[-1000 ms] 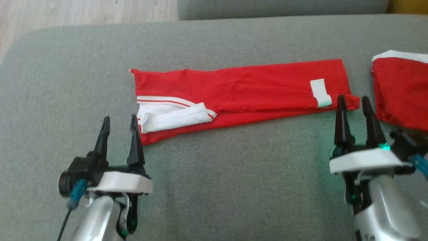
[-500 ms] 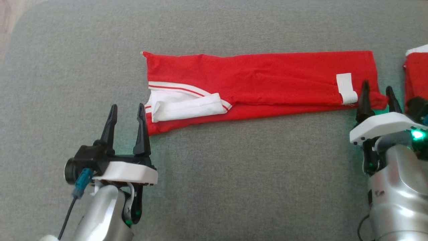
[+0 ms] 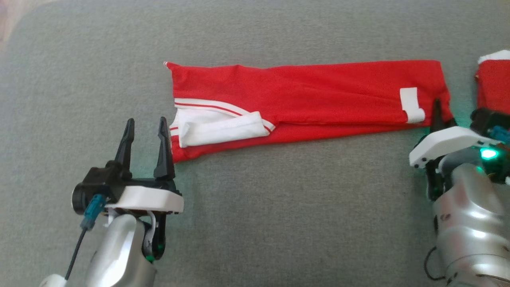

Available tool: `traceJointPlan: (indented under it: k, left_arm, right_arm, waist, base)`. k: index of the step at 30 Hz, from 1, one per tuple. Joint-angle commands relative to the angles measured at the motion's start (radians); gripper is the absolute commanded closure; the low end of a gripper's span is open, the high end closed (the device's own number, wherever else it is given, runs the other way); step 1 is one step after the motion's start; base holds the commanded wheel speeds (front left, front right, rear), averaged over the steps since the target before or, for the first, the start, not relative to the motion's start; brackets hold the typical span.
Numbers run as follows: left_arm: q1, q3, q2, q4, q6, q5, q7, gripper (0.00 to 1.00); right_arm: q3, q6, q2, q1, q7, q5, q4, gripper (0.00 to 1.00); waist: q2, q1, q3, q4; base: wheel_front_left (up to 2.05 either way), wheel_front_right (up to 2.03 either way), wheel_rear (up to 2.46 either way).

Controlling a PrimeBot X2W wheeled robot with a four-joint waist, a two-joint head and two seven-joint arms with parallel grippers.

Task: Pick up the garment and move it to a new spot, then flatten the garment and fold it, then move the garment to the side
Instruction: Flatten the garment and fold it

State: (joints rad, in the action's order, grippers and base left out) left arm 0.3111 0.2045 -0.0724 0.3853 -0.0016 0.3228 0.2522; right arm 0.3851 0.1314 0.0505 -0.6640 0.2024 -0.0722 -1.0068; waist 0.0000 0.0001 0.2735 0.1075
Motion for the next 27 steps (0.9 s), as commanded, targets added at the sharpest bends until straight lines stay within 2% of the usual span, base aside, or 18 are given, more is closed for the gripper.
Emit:
traceJointPlan:
  k: [1,10,16,21,27]
  left_arm:
    - [0.024,-0.043,-0.008,-0.027,-0.006,-0.012,0.010,0.00]
    - [0.011,-0.063,0.003,-0.025,-0.017,-0.022,0.010,0.00]
    - [0.005,-0.067,0.008,-0.017,-0.022,-0.026,0.010,0.00]
    - [-0.006,-0.075,0.011,-0.011,-0.027,-0.031,0.010,0.00]
    - [-0.027,-0.077,0.013,-0.009,-0.028,-0.039,0.010,0.00]
  right_arm:
    - [0.004,-0.001,0.002,-0.027,0.015,-0.025,0.053,1.00]
    - [0.078,-0.001,0.082,0.011,-0.028,-0.046,0.208,1.00]
    - [0.109,-0.001,0.073,0.046,-0.064,-0.024,0.298,1.00]
    - [0.057,-0.001,0.034,0.071,-0.089,0.011,0.363,1.00]
    - [-0.079,-0.001,0.003,0.087,-0.102,0.093,0.418,1.00]
  waist:
    - [0.0000,-0.0001,-0.008,-0.015]
    - [0.0000,-0.0001,-0.039,-0.049]
    - [0.0000,-0.0001,-0.063,-0.054]
    - [0.0000,-0.0001,-0.101,-0.050]
    - [0.0000,-0.0001,-0.155,-0.031]
  base:
    - [0.00,0.00,0.00]
    - [0.00,0.00,0.00]
    - [0.00,0.00,0.00]
    - [0.00,0.00,0.00]
    - [0.00,0.00,0.00]
